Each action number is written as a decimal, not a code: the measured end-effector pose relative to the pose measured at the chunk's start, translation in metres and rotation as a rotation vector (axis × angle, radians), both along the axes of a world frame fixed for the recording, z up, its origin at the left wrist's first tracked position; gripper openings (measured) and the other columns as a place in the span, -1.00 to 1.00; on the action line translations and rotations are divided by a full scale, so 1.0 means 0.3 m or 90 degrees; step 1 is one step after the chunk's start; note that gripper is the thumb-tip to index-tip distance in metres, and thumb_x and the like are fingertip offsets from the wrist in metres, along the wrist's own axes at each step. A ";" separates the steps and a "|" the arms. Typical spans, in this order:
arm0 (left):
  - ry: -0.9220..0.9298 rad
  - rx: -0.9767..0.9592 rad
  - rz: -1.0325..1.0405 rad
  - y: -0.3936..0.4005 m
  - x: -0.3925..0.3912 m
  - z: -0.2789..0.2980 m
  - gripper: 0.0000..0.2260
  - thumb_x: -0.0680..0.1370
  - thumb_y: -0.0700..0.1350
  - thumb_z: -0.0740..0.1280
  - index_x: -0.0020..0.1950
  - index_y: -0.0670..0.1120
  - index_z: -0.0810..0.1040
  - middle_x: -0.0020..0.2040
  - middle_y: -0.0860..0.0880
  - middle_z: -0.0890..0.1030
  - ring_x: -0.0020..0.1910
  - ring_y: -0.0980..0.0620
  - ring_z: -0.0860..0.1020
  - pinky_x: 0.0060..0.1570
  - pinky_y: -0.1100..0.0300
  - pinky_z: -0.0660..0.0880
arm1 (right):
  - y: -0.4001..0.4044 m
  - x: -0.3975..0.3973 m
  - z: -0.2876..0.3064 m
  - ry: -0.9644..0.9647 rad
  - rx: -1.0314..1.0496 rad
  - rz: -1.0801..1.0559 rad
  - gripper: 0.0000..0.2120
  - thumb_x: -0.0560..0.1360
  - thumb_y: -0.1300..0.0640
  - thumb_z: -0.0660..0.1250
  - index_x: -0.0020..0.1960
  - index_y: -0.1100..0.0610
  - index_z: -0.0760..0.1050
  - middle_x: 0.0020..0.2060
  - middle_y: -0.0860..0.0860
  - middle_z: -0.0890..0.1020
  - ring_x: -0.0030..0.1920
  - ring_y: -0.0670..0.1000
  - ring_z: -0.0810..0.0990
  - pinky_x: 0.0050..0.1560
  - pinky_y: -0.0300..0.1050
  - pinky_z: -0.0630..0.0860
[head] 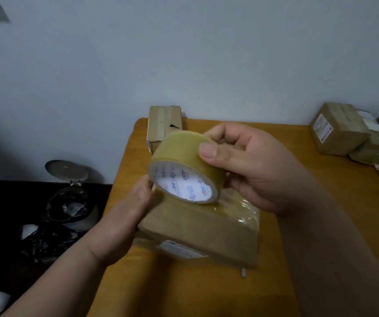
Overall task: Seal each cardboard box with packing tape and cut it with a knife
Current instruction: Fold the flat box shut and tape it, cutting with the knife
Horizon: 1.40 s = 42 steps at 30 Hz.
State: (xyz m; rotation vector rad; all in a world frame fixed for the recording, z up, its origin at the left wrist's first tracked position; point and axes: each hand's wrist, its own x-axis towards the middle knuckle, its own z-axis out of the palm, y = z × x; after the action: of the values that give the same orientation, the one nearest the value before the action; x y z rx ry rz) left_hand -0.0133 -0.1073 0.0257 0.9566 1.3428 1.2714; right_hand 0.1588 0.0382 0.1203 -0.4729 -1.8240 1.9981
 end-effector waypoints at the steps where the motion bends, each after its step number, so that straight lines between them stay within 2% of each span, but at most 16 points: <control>1: -0.050 0.009 0.007 0.002 0.006 0.003 -0.32 0.31 0.44 0.40 0.35 0.17 0.49 0.32 0.02 0.57 0.29 0.00 0.54 0.12 0.14 0.55 | -0.012 -0.038 0.003 -0.020 0.033 -0.023 -0.80 0.33 -0.08 0.53 -0.15 -0.01 0.62 -0.23 0.06 0.66 -0.19 0.05 0.64 -0.14 0.01 0.60; 4: -0.075 0.027 0.022 0.008 0.006 -0.009 -0.29 0.33 0.11 0.53 0.43 0.13 0.36 0.34 0.04 0.54 0.31 0.02 0.52 0.16 0.12 0.54 | -0.046 -0.116 -0.036 -0.180 0.221 -0.075 -0.70 0.42 -0.24 0.40 -0.17 -0.01 0.57 -0.28 -0.05 0.67 -0.27 -0.01 0.64 -0.21 0.03 0.61; 7: -0.063 -0.005 0.040 0.010 0.023 -0.045 -0.32 0.36 -0.04 0.52 0.42 0.18 0.34 0.30 0.06 0.57 0.25 0.08 0.55 0.11 0.22 0.55 | -0.056 -0.109 -0.089 -0.229 0.224 -0.068 -0.53 0.48 -0.34 0.24 -0.14 0.08 0.56 -0.33 -0.05 0.63 -0.32 -0.06 0.59 -0.29 -0.13 0.53; 10: -0.076 -0.021 0.041 0.019 0.044 -0.066 -0.46 0.43 -0.06 0.43 0.40 0.16 0.40 0.25 0.05 0.61 0.21 0.06 0.57 0.06 0.29 0.53 | -0.040 -0.068 -0.104 -0.230 0.187 -0.037 -0.49 0.47 -0.36 0.21 -0.09 0.08 0.57 -0.21 0.08 0.66 -0.22 0.05 0.62 -0.18 -0.10 0.54; 12: -0.070 -0.030 0.044 0.028 0.040 -0.066 -0.44 0.43 -0.04 0.42 0.41 0.20 0.40 0.29 0.09 0.58 0.23 0.08 0.55 0.10 0.26 0.53 | -0.029 -0.042 -0.101 -0.238 0.200 -0.058 -0.52 0.47 -0.34 0.21 -0.13 0.09 0.56 -0.29 0.04 0.64 -0.29 -0.04 0.59 -0.28 -0.25 0.50; 15: -0.052 -0.047 0.056 0.030 0.033 -0.058 -0.36 0.44 -0.01 0.47 0.38 0.48 0.30 0.39 0.39 0.34 0.31 0.26 0.42 0.33 0.16 0.40 | 0.006 0.029 -0.080 -0.268 0.282 -0.119 -0.53 0.45 -0.32 0.23 -0.22 0.09 0.53 -0.42 -0.08 0.57 -0.40 -0.11 0.52 -0.40 -0.30 0.44; 18: -0.051 -0.070 0.059 0.027 0.033 -0.051 -0.36 0.38 0.02 0.41 0.30 0.57 0.28 0.23 0.52 0.30 0.29 0.29 0.37 0.42 0.06 0.32 | 0.057 0.162 -0.047 -0.277 0.333 -0.190 -0.62 0.36 -0.33 0.29 -0.27 -0.01 0.55 -0.44 -0.09 0.58 -0.42 -0.12 0.52 -0.40 -0.29 0.43; 21: -0.046 -0.075 0.054 0.033 0.047 -0.044 -0.40 0.41 -0.02 0.39 0.26 0.58 0.30 0.24 0.49 0.31 0.34 0.24 0.34 0.47 -0.02 0.26 | 0.096 0.313 -0.019 -0.255 0.258 -0.175 -0.72 0.36 -0.24 0.38 -0.13 -0.05 0.62 -0.26 0.01 0.65 -0.27 -0.03 0.61 -0.26 -0.14 0.50; 24: -0.002 -0.083 0.051 0.044 0.070 -0.031 -0.42 0.55 -0.09 0.33 0.20 0.63 0.29 0.29 0.42 0.29 0.41 0.16 0.29 0.48 -0.04 0.23 | 0.100 0.412 -0.012 -0.299 0.205 -0.094 -0.55 0.31 -0.34 0.44 0.08 -0.10 0.61 -0.11 0.10 0.69 -0.11 0.07 0.68 -0.19 -0.06 0.60; 26: 0.005 -0.096 0.061 0.052 0.074 -0.024 -0.43 0.59 -0.13 0.30 0.19 0.62 0.29 0.27 0.39 0.30 0.40 0.12 0.30 0.46 -0.06 0.26 | 0.108 0.437 -0.021 -0.301 0.184 -0.120 -0.45 0.24 -0.36 0.49 0.13 -0.11 0.60 -0.15 0.17 0.68 -0.12 0.14 0.68 -0.14 -0.01 0.58; 29: -0.001 -0.109 0.073 0.057 0.070 -0.016 -0.43 0.60 -0.16 0.29 0.15 0.62 0.33 0.28 0.33 0.31 0.36 0.07 0.34 0.41 -0.08 0.33 | 0.123 0.455 -0.042 -0.285 0.142 -0.195 -0.42 0.14 -0.34 0.56 0.06 -0.07 0.63 -0.26 0.29 0.62 -0.30 0.18 0.63 -0.33 -0.09 0.54; 33: 0.010 -0.109 0.052 0.057 0.071 -0.024 -0.43 0.60 -0.15 0.28 0.23 0.60 0.32 0.25 0.38 0.32 0.34 0.04 0.37 0.41 -0.10 0.33 | 0.093 0.476 -0.069 -0.323 0.054 -0.156 -0.70 0.34 -0.14 0.51 -0.01 -0.01 0.63 -0.25 0.23 0.61 -0.34 0.10 0.59 -0.38 -0.13 0.48; 35: 0.019 -0.113 0.038 0.064 0.077 -0.025 -0.44 0.61 -0.15 0.26 0.28 0.56 0.32 0.24 0.39 0.33 0.33 0.03 0.38 0.40 -0.11 0.33 | 0.081 0.486 -0.078 -0.322 0.003 -0.167 -0.76 0.31 -0.03 0.45 -0.06 0.04 0.62 -0.30 0.15 0.60 -0.40 0.02 0.56 -0.44 -0.20 0.46; 38: 0.023 -0.126 0.047 0.072 0.075 -0.027 -0.47 0.61 -0.16 0.25 0.28 0.53 0.36 0.30 0.27 0.36 0.28 0.01 0.40 0.34 -0.07 0.38 | 0.080 0.493 -0.079 -0.420 0.096 -0.186 -0.71 0.24 -0.12 0.46 -0.12 0.01 0.61 -0.37 0.09 0.63 -0.44 -0.03 0.54 -0.45 -0.21 0.41; 40: 0.014 -0.128 0.063 0.068 0.067 -0.031 -0.48 0.61 -0.16 0.25 0.27 0.52 0.39 0.30 0.25 0.38 0.24 0.03 0.43 0.19 0.04 0.45 | 0.081 0.511 -0.084 -0.526 0.208 -0.202 -0.65 0.21 -0.24 0.44 -0.13 -0.04 0.60 -0.40 0.02 0.66 -0.48 -0.11 0.55 -0.41 -0.19 0.39; 42: 0.005 -0.129 0.069 0.062 0.057 -0.036 -0.48 0.61 -0.16 0.25 0.28 0.51 0.39 0.26 0.27 0.39 0.20 0.03 0.45 0.03 0.13 0.48 | 0.080 0.528 -0.109 -0.554 0.213 -0.224 -0.64 0.21 -0.31 0.41 -0.14 -0.08 0.59 -0.36 0.00 0.68 -0.44 -0.12 0.58 -0.37 -0.16 0.41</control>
State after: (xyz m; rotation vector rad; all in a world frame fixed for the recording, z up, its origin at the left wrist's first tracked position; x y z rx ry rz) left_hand 0.0038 -0.0886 0.0149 0.7580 1.5148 1.1868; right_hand 0.3173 0.0623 0.0876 -1.5995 -2.2556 1.2752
